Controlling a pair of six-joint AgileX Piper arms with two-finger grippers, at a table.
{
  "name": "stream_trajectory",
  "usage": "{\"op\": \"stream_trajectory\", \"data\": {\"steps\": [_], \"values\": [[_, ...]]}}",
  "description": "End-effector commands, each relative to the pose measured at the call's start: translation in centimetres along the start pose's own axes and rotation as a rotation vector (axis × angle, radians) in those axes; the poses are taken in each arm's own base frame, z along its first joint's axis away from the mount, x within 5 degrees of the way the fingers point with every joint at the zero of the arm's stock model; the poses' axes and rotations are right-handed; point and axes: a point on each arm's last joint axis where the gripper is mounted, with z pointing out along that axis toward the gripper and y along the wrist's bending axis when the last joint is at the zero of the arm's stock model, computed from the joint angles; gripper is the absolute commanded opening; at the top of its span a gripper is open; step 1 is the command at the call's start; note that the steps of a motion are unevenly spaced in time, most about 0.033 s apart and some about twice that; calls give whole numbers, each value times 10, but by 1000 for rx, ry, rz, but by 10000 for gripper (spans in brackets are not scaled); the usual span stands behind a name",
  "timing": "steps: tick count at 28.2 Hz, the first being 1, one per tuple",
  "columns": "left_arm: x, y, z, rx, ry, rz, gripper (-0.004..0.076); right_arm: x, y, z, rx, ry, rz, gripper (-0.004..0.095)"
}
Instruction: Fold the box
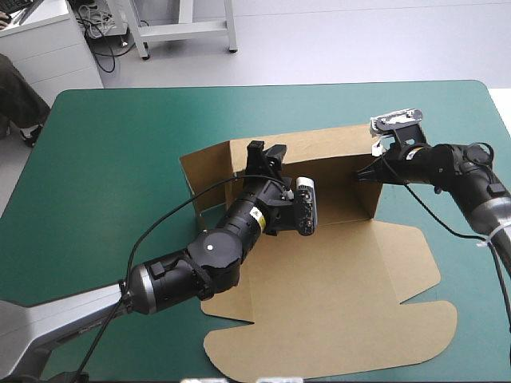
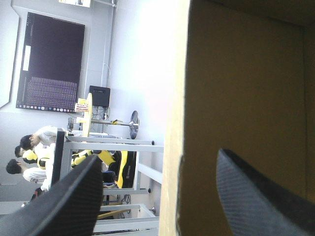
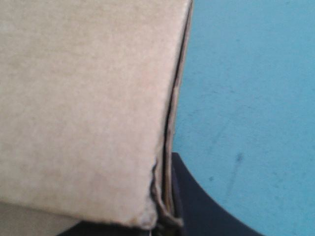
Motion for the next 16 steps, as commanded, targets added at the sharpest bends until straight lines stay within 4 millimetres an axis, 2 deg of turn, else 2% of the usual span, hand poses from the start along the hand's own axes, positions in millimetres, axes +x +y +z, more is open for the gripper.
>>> {"op": "stream_trajectory", "data": {"steps": [1, 4, 6, 9, 13, 16], "values": [[-12, 24, -23, -88, -52, -19, 484, -17, -8, -20, 91, -134, 21, -18], [-22, 25, -36, -91, -103, -22, 480, -17, -9, -20, 105, -137, 32, -18], [-27, 27, -46, -99, -134, -24, 439, -18, -9, -20, 107, -142, 32, -18], [-34, 30, -59, -108, -178, -25, 279, -17, -9, -20, 104, -141, 37, -18], [-35, 35, -67, -126, -203, -20, -26, -17, -9, -20, 103, -135, 40, -18], [-35, 35, -67, -129, -192, 22, -6, -17, -9, -20, 104, -131, 37, -18]]}}
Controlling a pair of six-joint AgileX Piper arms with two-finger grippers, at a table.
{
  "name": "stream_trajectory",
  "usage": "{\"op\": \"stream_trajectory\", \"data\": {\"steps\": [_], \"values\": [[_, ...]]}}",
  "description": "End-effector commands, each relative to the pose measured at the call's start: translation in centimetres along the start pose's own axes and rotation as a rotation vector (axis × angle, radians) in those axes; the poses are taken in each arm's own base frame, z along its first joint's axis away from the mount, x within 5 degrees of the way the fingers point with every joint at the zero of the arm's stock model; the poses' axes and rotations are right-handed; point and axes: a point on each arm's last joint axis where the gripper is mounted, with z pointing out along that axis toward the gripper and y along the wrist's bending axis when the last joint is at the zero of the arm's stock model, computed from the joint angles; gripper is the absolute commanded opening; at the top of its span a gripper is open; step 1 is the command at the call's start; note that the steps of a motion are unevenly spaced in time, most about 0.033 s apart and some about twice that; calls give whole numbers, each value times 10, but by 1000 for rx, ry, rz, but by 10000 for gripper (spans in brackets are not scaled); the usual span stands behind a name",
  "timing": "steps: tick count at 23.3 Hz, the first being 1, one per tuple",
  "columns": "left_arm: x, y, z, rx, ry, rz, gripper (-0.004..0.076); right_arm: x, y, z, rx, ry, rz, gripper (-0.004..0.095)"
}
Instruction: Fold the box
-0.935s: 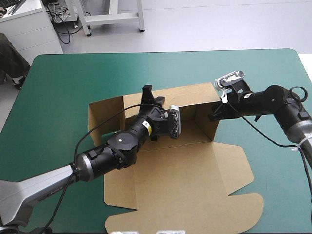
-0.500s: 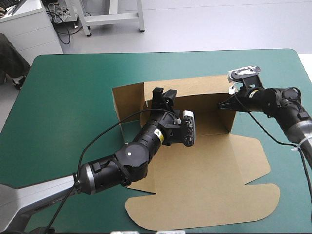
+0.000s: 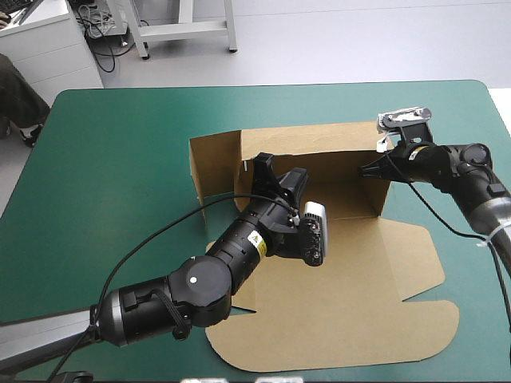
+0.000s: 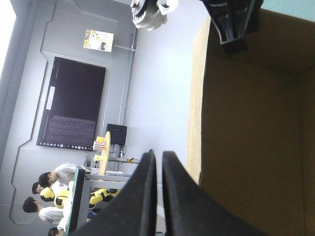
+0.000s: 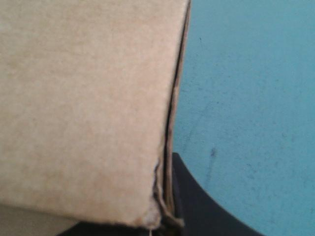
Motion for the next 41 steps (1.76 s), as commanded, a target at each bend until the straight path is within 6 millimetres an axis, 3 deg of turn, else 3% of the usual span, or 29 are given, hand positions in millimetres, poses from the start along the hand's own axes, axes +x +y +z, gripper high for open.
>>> {"op": "stream_trajectory", "data": {"steps": [1, 4, 6, 9, 12, 16, 21, 29, 36, 41], "values": [[-5, 26, -13, -75, -31, -8, -6, -16, -3, -19, 27, -127, -8, -18], [-9, 37, -17, -36, -34, -94, -6, -16, -3, -19, 28, -126, -14, -18], [-10, 57, -20, 21, -34, -232, -6, -16, -3, -19, 32, -126, -20, -18], [5, 102, -26, 107, 14, -450, -6, -16, -3, -19, 32, -126, -20, -18], [44, 147, -35, 108, 131, -691, -6, -16, -3, -19, 32, -124, -20, -18], [103, 180, -43, 49, 275, -948, -6, -15, -3, -19, 30, -109, -19, -18], [158, 187, -52, -1, 453, -1096, -6, -13, -3, -19, 27, -92, -19, -18], [224, 178, -68, -50, 671, -1268, -6, -10, -2, -23, 20, -54, -24, -18], [245, 144, -59, -26, 712, -1291, -9, -13, 0, -47, -5, 39, -29, -18], [244, 136, -64, -43, 699, -1276, -9, -25, 2, -60, -38, 131, -41, -18]]}}
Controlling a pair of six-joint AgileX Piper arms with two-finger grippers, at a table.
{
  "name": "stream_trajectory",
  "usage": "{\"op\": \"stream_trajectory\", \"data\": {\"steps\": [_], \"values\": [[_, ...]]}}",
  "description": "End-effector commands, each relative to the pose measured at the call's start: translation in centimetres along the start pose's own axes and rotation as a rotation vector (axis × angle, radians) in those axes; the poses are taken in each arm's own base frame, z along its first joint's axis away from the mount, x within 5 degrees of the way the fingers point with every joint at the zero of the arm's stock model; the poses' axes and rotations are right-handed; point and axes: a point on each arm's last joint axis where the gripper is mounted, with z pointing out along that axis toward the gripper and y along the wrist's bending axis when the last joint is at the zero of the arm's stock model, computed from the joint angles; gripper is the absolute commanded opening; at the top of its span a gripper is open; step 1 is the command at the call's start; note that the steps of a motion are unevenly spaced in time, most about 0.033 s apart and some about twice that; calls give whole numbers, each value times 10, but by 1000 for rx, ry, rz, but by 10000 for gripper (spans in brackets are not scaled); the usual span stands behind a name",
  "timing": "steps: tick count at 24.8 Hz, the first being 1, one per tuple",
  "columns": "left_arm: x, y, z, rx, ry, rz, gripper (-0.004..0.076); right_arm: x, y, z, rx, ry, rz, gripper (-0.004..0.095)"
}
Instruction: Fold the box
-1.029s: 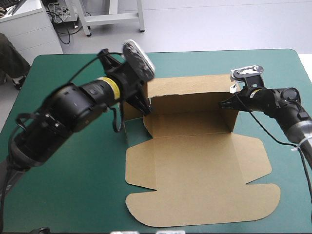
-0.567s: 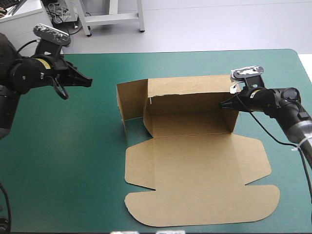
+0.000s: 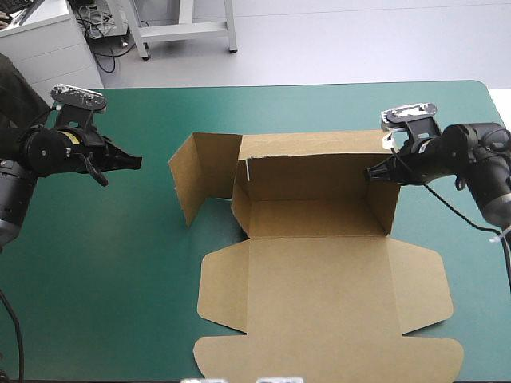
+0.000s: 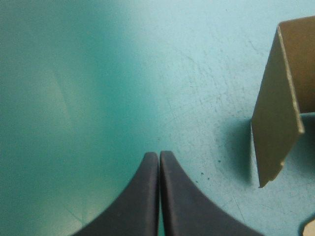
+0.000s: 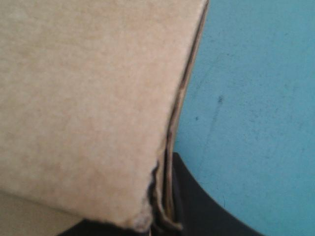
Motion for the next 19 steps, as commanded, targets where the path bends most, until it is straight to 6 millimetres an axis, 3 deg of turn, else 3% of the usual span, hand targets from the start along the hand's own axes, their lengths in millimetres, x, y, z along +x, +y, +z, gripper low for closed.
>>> {"op": "stream_trajectory", "data": {"steps": [1, 5, 11, 15, 19], "values": [[-9, 1, -27, -26, -145, 20, -9, -13, 1, -21, -16, -32, -28, -18], [-10, 0, -34, -27, -178, 18, -9, -19, 6, -10, -103, 56, -34, -18], [-8, -1, -40, -26, -185, 18, -9, -27, 5, 31, -162, 195, -25, -18], [-7, -1, -43, -25, -181, 18, -9, -49, -1, 65, -156, 187, -21, -18], [-6, -1, -43, -23, -168, 19, -9, -62, -4, 79, -153, 171, -29, -11]]}}
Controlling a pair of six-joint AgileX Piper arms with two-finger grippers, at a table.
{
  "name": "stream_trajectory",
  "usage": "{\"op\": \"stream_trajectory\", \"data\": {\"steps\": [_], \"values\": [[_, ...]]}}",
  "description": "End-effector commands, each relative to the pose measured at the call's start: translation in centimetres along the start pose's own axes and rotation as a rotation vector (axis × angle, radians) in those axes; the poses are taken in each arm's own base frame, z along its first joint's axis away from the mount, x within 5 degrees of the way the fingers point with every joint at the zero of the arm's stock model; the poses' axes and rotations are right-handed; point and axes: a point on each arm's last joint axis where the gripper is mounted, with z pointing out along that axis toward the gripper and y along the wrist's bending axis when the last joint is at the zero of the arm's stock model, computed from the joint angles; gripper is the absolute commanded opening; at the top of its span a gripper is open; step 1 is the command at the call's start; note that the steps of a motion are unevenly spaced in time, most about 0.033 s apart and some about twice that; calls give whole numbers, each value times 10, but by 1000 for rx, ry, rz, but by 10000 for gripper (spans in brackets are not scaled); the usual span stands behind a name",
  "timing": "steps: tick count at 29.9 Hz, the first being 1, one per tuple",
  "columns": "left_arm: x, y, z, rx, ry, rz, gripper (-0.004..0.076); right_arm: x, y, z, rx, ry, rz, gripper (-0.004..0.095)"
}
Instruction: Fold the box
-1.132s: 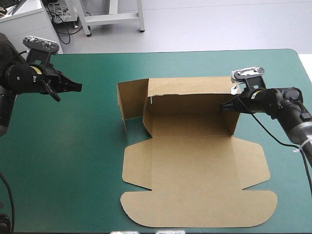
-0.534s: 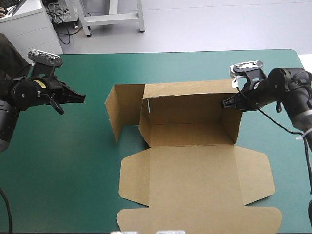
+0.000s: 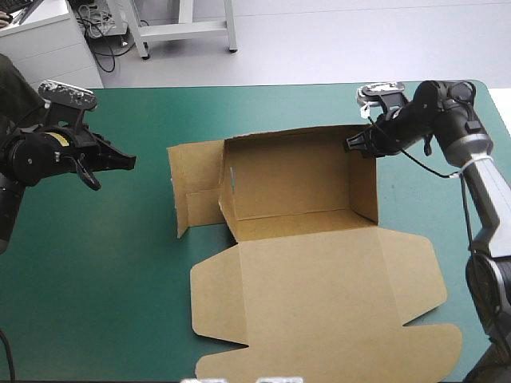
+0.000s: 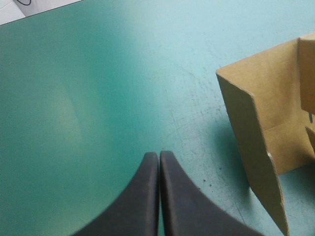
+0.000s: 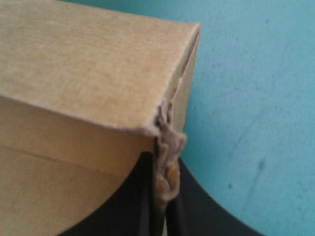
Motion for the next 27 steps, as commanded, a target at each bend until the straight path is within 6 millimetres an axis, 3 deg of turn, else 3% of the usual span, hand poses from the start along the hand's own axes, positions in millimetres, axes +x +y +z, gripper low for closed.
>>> {"op": "stream_trajectory", "data": {"steps": [1, 4, 8, 14, 22, 27], "values": [[-8, 0, -18, -11, -96, -4, -9, -5, -1, 8, -13, 43, -27, 5], [-8, 0, -18, -8, -97, -6, -9, -13, -4, 16, -12, 40, -28, 114], [-8, 0, -18, -8, -97, -6, -9, -22, -6, 20, -12, 20, -29, 342], [-8, 0, -18, -10, -96, -4, -9, -28, -5, 9, -12, 1, -39, 681], [-8, 1, -18, -13, -95, -2, -9, -28, 2, -24, -1, -57, -22, 722], [-7, 1, -17, -23, -87, 5, -9, -23, 10, -64, 18, -140, -28, 721]]}}
